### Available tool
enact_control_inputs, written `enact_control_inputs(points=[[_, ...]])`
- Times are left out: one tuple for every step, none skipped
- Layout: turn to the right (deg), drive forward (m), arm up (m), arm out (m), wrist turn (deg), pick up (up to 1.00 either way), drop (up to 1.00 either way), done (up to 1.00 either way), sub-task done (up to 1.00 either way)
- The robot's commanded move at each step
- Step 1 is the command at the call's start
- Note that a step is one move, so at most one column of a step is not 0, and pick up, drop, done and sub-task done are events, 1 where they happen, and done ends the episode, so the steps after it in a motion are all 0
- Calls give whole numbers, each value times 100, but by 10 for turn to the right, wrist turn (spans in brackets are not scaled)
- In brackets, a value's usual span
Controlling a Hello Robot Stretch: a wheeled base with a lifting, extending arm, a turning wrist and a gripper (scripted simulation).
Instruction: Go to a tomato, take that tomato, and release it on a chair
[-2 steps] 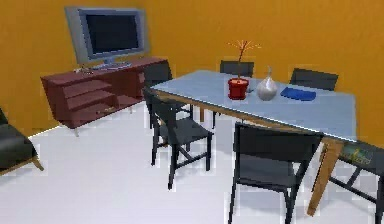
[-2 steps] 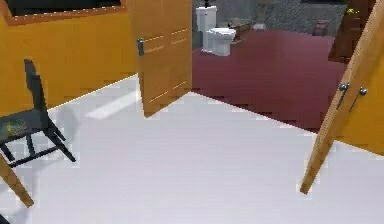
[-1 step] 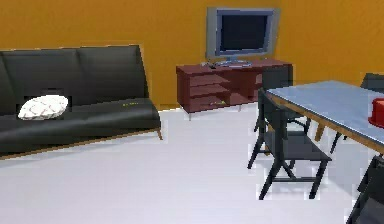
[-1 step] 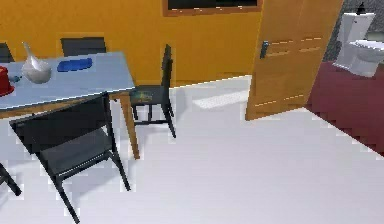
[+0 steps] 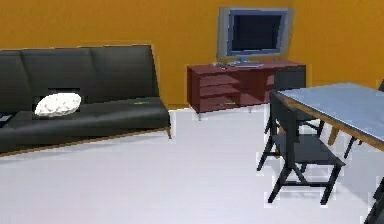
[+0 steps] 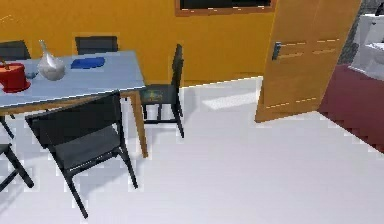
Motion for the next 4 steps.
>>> enact_control_inputs(points=[[0, 30, 0, 0, 0, 0, 0, 0, 0], [-450, 0, 0, 0, 0, 0, 0, 0, 0], [-360, 0, 0, 0, 0, 0, 0, 0, 0], [0, 40, 0, 0, 0, 0, 0, 0, 0]])
